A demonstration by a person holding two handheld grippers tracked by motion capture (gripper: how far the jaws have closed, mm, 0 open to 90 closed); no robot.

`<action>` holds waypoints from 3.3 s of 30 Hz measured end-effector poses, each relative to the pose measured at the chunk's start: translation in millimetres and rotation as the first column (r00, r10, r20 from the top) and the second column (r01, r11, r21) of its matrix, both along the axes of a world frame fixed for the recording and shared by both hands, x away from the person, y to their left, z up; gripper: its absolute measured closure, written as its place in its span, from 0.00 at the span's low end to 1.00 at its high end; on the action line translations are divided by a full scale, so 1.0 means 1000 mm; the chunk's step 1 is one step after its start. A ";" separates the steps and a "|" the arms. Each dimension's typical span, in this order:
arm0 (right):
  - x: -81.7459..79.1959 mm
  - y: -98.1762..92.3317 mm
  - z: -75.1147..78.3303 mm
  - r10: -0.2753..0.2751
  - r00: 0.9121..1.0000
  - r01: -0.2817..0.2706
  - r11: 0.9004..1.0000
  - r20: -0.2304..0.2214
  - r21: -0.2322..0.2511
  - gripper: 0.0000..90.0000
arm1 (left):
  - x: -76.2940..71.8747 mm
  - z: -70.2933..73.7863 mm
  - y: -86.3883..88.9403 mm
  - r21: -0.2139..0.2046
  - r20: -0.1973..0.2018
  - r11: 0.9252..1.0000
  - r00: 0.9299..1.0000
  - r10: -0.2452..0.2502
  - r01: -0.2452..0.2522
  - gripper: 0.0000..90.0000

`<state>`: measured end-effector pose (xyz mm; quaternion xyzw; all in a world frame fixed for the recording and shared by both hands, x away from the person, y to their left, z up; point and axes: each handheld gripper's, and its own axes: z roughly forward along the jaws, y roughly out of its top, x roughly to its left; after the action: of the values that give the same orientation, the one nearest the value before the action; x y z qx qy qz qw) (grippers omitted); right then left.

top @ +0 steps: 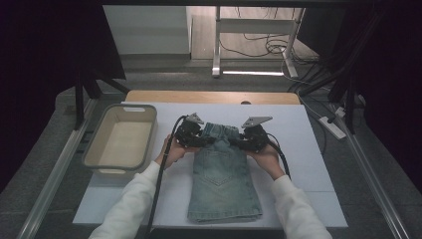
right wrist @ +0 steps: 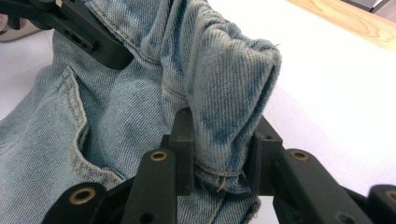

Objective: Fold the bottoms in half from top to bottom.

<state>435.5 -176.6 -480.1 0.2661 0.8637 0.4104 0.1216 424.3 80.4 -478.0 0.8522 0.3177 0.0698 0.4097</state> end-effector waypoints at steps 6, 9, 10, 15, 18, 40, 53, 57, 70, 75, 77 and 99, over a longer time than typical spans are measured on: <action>-0.004 -0.001 0.002 0.001 1.000 -0.001 1.000 0.003 0.002 0.76 | -0.005 0.002 -0.001 0.000 0.007 1.000 1.000 -0.008 0.008 0.64; -0.005 -0.001 0.003 0.002 1.000 -0.002 1.000 0.005 -0.002 0.76 | -0.006 0.002 -0.002 -0.002 0.007 1.000 1.000 -0.009 0.009 0.64; -0.007 -0.001 0.003 0.005 1.000 -0.004 1.000 0.013 -0.009 0.76 | -0.008 0.002 -0.003 -0.004 0.007 1.000 1.000 -0.011 0.011 0.64; -0.011 -0.002 0.004 0.004 1.000 -0.003 1.000 0.013 -0.004 0.76 | -0.013 0.003 -0.004 -0.007 0.013 1.000 1.000 -0.020 0.020 0.64; -0.014 -0.003 0.004 0.007 1.000 -0.007 1.000 0.014 -0.004 0.76 | -0.014 0.002 -0.004 -0.007 0.010 1.000 1.000 -0.024 0.024 0.64; -0.024 -0.005 0.008 0.030 0.999 -0.030 1.000 0.023 0.002 0.76 | -0.027 0.005 -0.003 -0.014 0.019 0.999 0.999 -0.048 0.048 0.65; -0.033 -0.007 0.011 0.047 0.999 -0.047 0.999 0.011 -0.001 0.76 | -0.035 0.005 -0.002 -0.029 0.010 0.998 0.998 -0.059 0.059 0.65; -0.034 -0.007 0.010 0.048 0.999 -0.048 0.999 0.008 0.001 0.75 | -0.036 0.003 -0.002 -0.033 0.002 0.998 0.998 -0.059 0.059 0.65; -0.044 -0.007 0.011 0.063 0.998 -0.063 0.998 0.000 -0.005 0.75 | -0.051 0.002 -0.001 -0.032 0.010 0.998 0.998 -0.061 0.062 0.65; -0.051 -0.009 0.011 0.075 0.997 -0.075 0.997 -0.002 -0.011 0.75 | -0.057 0.002 -0.002 -0.031 0.012 0.997 0.998 -0.067 0.067 0.65; -0.052 -0.009 0.011 0.074 0.997 -0.074 0.997 -0.005 -0.009 0.75 | -0.058 0.001 -0.002 -0.030 0.014 0.997 0.998 -0.067 0.067 0.65; -0.069 -0.010 0.011 0.099 0.995 -0.099 0.995 -0.001 -0.017 0.75 | -0.075 -0.002 0.000 -0.045 0.007 0.996 0.997 -0.078 0.078 0.65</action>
<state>366.9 -186.3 -468.7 0.2219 0.8793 0.4084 0.1036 349.1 80.1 -480.2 0.8542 0.2845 0.0487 0.4324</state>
